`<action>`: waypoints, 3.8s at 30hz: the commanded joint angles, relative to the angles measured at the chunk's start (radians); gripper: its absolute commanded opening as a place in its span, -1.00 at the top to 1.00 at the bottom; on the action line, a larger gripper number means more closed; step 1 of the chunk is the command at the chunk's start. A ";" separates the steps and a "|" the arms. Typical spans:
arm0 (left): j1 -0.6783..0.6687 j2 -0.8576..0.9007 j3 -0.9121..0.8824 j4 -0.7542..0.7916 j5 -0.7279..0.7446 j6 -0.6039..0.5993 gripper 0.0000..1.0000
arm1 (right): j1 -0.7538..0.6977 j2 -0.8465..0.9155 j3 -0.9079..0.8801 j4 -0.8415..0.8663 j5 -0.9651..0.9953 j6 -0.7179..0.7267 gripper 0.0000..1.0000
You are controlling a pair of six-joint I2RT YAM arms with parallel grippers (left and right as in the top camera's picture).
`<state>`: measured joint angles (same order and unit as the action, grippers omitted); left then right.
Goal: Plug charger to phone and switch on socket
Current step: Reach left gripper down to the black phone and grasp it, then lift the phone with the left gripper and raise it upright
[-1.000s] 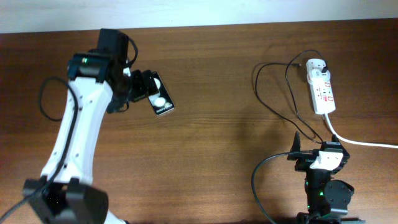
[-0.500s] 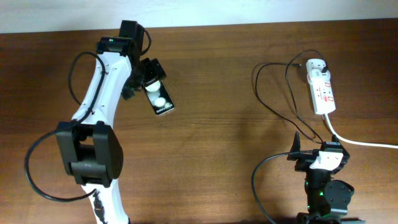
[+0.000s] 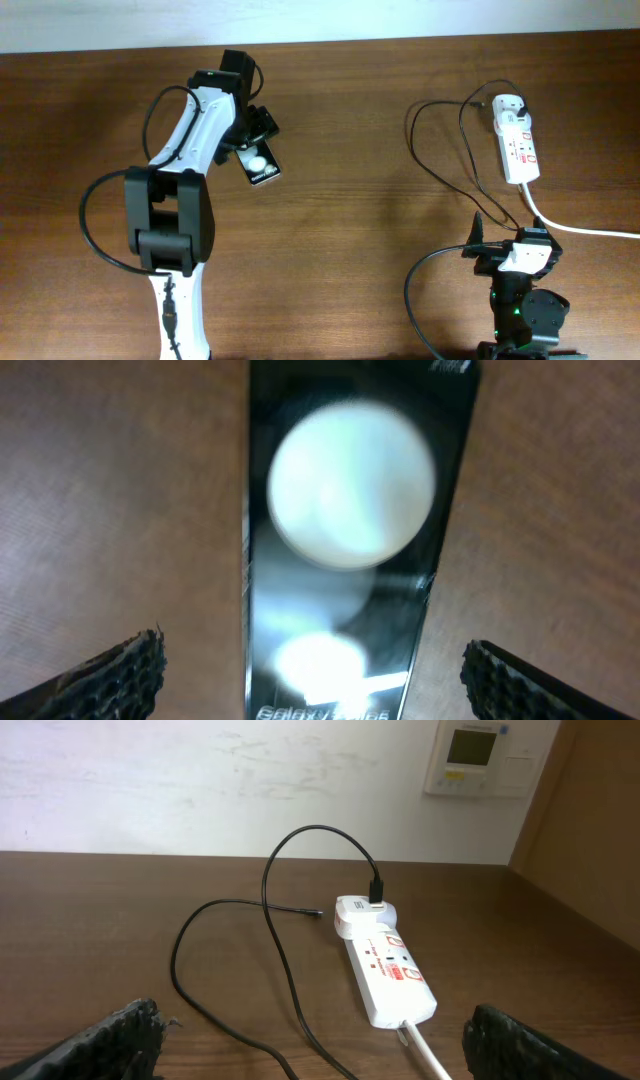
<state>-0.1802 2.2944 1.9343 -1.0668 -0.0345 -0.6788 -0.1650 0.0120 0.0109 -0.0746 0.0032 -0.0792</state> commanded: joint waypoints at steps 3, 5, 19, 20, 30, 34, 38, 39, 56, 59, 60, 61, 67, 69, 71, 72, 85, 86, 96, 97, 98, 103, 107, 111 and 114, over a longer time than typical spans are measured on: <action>0.003 0.063 0.024 0.028 -0.007 -0.017 -0.98 | -0.006 -0.006 -0.005 -0.005 0.006 0.005 -0.97; 0.003 0.074 0.024 0.037 -0.008 -0.017 -0.98 | -0.006 -0.006 -0.005 -0.005 0.006 0.005 -0.97; -0.040 0.159 0.023 0.041 0.019 -0.016 -0.98 | -0.006 -0.006 -0.005 -0.005 0.006 0.005 -0.97; -0.049 0.159 0.023 0.042 0.019 -0.017 -1.00 | -0.006 -0.006 -0.005 -0.005 0.006 0.005 -0.97; -0.036 0.159 0.023 0.041 -0.046 -0.017 -0.95 | -0.006 -0.006 -0.005 -0.005 0.006 0.005 -0.97; -0.009 0.159 0.023 0.041 -0.045 -0.017 -0.88 | -0.006 -0.006 -0.005 -0.005 0.006 0.005 -0.97; -0.006 0.159 0.023 0.042 -0.060 -0.017 -0.86 | -0.006 -0.006 -0.005 -0.005 0.006 0.005 -0.97; -0.006 0.159 0.023 0.041 -0.060 -0.017 -0.79 | -0.006 -0.006 -0.005 -0.005 0.006 0.005 -0.97; -0.006 0.158 0.042 -0.012 -0.010 -0.017 -0.39 | -0.006 -0.006 -0.005 -0.005 0.006 0.005 -0.97; -0.006 0.149 0.163 -0.093 -0.011 -0.016 -0.34 | -0.006 -0.006 -0.005 -0.005 0.006 0.005 -0.97; -0.006 0.147 0.214 -0.134 -0.011 -0.016 -0.32 | -0.006 -0.006 -0.005 -0.005 0.006 0.005 -0.97; -0.006 0.146 0.271 -0.181 -0.010 -0.016 -0.32 | -0.006 -0.006 -0.005 -0.005 0.006 0.005 -0.97; -0.006 0.146 0.631 -0.491 -0.011 -0.014 -0.30 | -0.006 -0.006 -0.005 -0.005 0.006 0.005 -0.97; -0.006 0.145 0.760 -0.583 -0.014 -0.004 -0.30 | -0.006 -0.006 -0.005 -0.005 0.006 0.005 -0.97; -0.007 0.136 0.863 -0.621 0.005 0.045 -0.31 | -0.006 -0.006 -0.005 -0.005 0.006 0.005 -0.97; -0.008 0.119 0.876 -0.621 0.006 0.044 -0.31 | -0.006 -0.006 -0.005 -0.005 0.006 0.005 -0.97; -0.010 -0.387 0.876 -0.621 0.127 0.135 -0.27 | -0.006 -0.006 -0.005 -0.005 0.006 0.005 -0.97; -0.013 -0.430 0.876 -0.621 0.126 0.135 -0.27 | -0.006 -0.006 -0.005 -0.005 0.006 0.005 -0.97; -0.145 -0.595 0.737 -0.621 0.177 0.121 -0.22 | -0.006 -0.006 -0.005 -0.005 0.006 0.005 -0.97; -0.145 -0.594 0.697 -0.621 0.176 0.103 -0.23 | -0.006 -0.006 -0.005 -0.005 0.006 0.005 -0.97; -0.145 -0.593 0.646 -0.613 0.177 0.099 -0.21 | -0.006 -0.006 -0.005 -0.005 0.006 0.005 -0.97; -0.145 -0.592 0.348 -0.546 0.178 0.057 -0.22 | -0.006 -0.006 -0.005 -0.005 0.006 0.005 -0.97; -0.145 -0.592 0.162 -0.464 0.231 0.050 -0.21 | -0.006 -0.006 -0.005 -0.005 0.006 0.005 -0.97; -0.146 -0.592 0.028 -0.430 0.241 0.040 -0.20 | -0.006 -0.006 -0.005 -0.005 0.006 0.005 -0.97; -0.146 -0.592 -0.085 -0.383 0.243 0.040 -0.21 | -0.006 -0.006 -0.005 -0.005 0.006 0.005 -0.97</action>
<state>-0.3225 1.7184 1.9251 -1.4868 0.1898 -0.6292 -0.1650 0.0120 0.0109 -0.0746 0.0032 -0.0784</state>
